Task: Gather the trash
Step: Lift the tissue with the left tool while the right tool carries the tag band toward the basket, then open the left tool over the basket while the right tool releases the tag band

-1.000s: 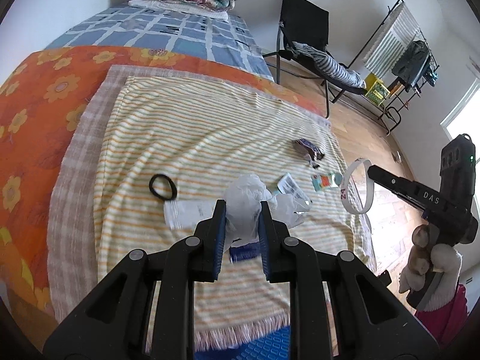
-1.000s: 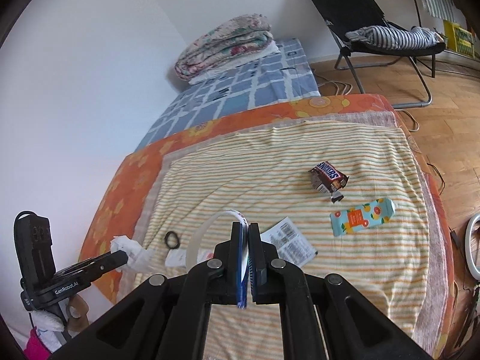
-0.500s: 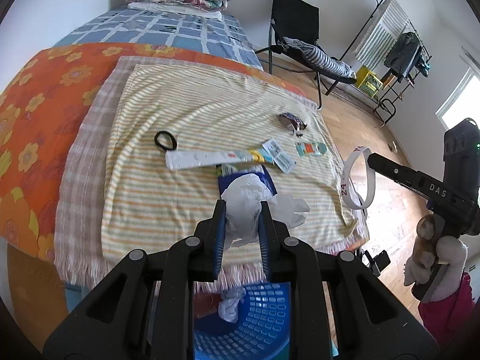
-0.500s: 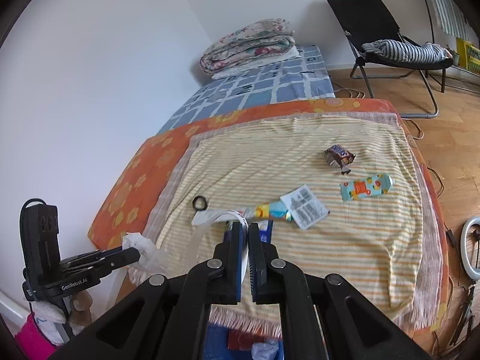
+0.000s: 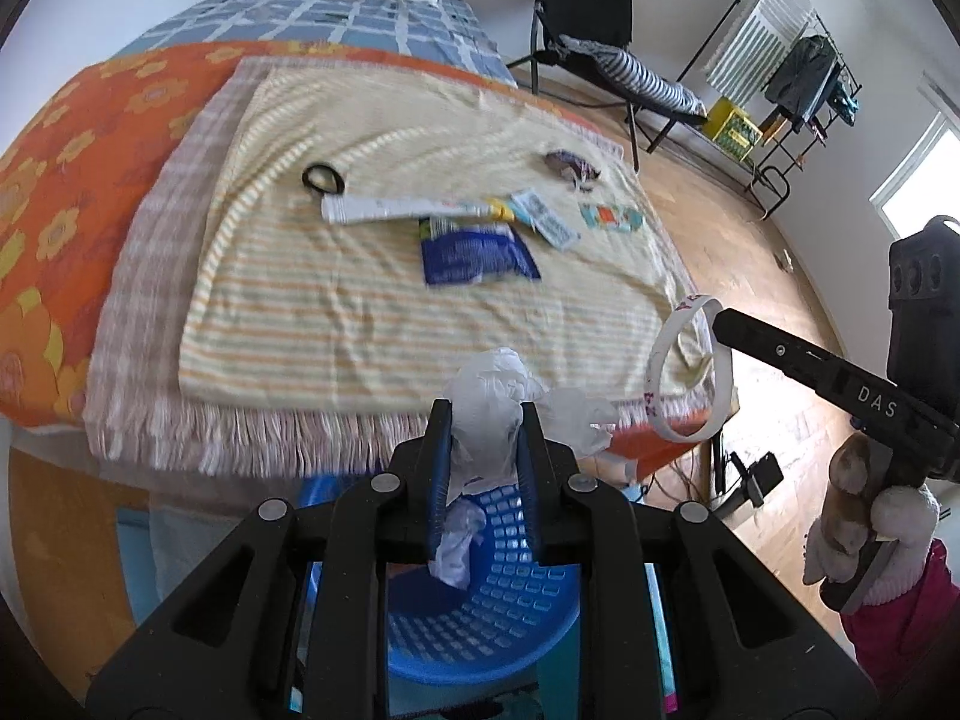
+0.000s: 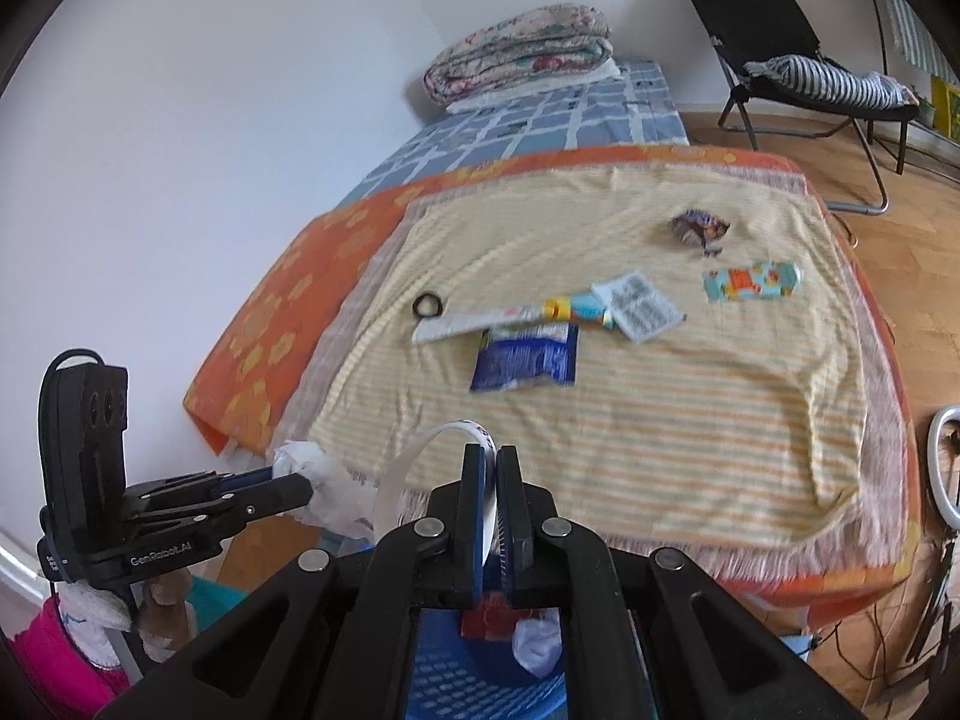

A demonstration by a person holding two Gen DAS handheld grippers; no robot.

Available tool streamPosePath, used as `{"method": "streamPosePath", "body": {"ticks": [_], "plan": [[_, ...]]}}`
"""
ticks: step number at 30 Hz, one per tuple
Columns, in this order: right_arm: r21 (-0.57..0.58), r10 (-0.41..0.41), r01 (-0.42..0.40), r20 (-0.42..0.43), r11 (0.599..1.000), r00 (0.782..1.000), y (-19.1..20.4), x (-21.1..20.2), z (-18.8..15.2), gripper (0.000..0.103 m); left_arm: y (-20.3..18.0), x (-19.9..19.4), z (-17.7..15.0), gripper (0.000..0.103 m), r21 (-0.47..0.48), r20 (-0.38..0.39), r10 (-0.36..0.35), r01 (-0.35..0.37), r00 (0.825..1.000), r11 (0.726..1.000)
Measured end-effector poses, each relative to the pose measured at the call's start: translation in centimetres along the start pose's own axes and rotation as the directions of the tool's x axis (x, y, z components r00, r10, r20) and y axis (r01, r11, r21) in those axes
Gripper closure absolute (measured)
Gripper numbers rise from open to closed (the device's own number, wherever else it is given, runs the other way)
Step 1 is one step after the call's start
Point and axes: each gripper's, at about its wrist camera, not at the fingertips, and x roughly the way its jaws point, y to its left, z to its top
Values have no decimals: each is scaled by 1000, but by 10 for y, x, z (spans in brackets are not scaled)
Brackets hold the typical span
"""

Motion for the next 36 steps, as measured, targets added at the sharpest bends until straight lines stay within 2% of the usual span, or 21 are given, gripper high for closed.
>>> {"method": "streamPosePath", "body": {"ticks": [20, 31, 36], "plan": [[-10, -41, 40, -117, 999, 992, 3, 32, -66, 101, 15, 34, -59, 84, -24, -145, 59, -63, 988, 998], [-10, -59, 58, -147, 998, 987, 2, 43, -80, 101, 21, 40, -68, 84, -21, -169, 93, -98, 981, 995], [-1, -54, 54, -169, 999, 984, 0, 49, -85, 95, 22, 41, -68, 84, -23, -175, 104, -109, 979, 994]]}}
